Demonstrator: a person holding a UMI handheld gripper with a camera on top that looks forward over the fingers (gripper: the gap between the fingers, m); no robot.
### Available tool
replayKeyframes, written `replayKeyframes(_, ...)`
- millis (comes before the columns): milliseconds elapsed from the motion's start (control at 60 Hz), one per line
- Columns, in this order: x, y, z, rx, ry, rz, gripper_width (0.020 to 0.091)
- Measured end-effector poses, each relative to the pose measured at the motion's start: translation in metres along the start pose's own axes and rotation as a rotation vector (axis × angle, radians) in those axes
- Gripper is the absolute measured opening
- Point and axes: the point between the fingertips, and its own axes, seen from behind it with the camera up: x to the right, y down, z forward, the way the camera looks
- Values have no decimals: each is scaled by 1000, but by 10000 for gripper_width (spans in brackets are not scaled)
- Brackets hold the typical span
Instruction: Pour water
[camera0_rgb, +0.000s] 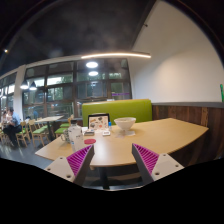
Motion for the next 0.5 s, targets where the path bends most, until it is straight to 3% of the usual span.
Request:
replayKeyframes(250, -11, -4, 9, 24, -33, -46, 827)
replayKeyframes(350, -46, -4, 24, 104, -129, -76, 828)
replayKeyframes(500, -95, 19, 52, 43, -195, -32, 826)
